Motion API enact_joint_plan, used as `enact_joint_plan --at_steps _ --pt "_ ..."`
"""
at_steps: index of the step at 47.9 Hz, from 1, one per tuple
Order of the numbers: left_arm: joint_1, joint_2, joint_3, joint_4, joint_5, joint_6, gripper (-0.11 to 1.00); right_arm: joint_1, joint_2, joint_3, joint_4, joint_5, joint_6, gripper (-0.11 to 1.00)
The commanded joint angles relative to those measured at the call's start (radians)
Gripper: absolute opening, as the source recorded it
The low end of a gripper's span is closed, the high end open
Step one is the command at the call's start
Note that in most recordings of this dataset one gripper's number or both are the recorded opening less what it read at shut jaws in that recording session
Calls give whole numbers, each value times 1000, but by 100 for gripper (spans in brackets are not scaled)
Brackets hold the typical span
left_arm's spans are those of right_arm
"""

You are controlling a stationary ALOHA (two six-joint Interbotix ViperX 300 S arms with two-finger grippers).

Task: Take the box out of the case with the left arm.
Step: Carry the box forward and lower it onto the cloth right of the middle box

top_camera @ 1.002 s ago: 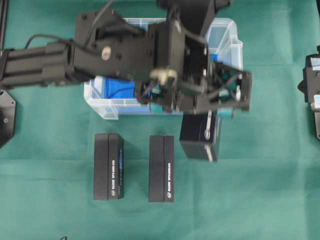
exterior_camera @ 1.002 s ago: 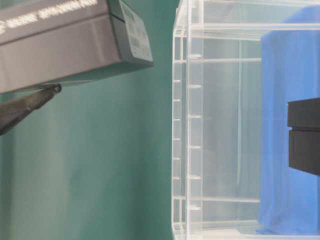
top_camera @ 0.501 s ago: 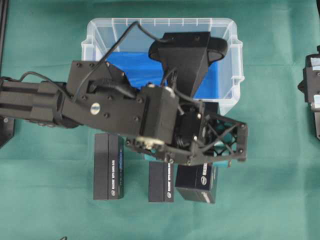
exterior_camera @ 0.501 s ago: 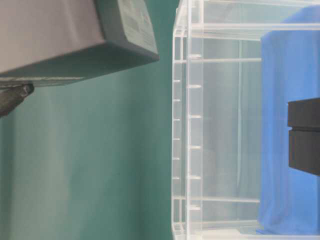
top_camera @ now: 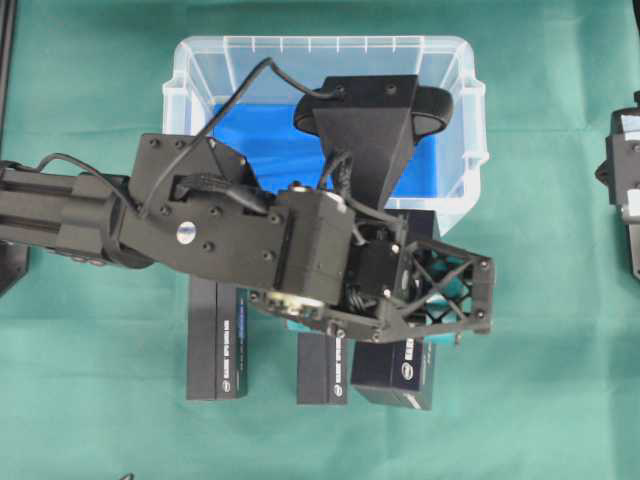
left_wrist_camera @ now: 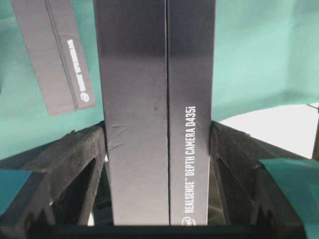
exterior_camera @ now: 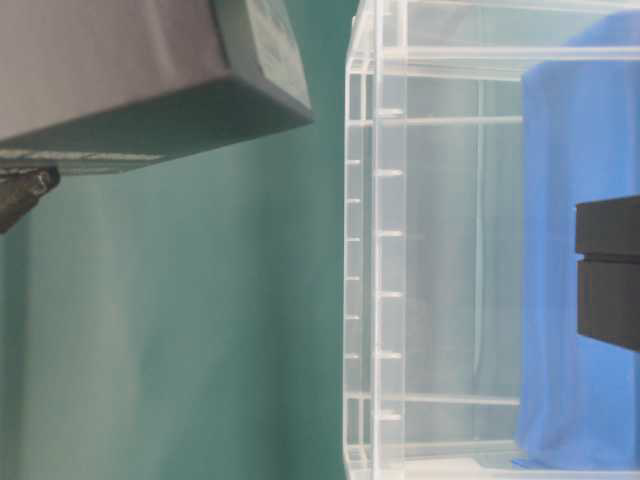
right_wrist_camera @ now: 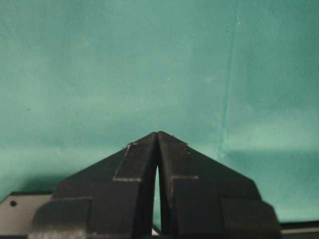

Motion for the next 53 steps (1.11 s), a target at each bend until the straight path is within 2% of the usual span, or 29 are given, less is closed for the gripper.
enact_joint_plan --at_steps 1,11,19,38,53 --pt "-6 -26 -18 9 -9 -2 62 0 5 -26 0 -3 3 7" --pt "-14 -28 34 23 -31 -17 62 0 5 -26 0 -2 3 7" --pt "-23 -28 109 60 -98 -41 62 0 5 -26 0 -2 2 7" --pt "-51 -25 353 58 -324 -97 62 0 5 -26 2 -2 2 7" --pt "-54 -25 479 71 -407 -115 61 0 5 -25 0 -3 3 7"
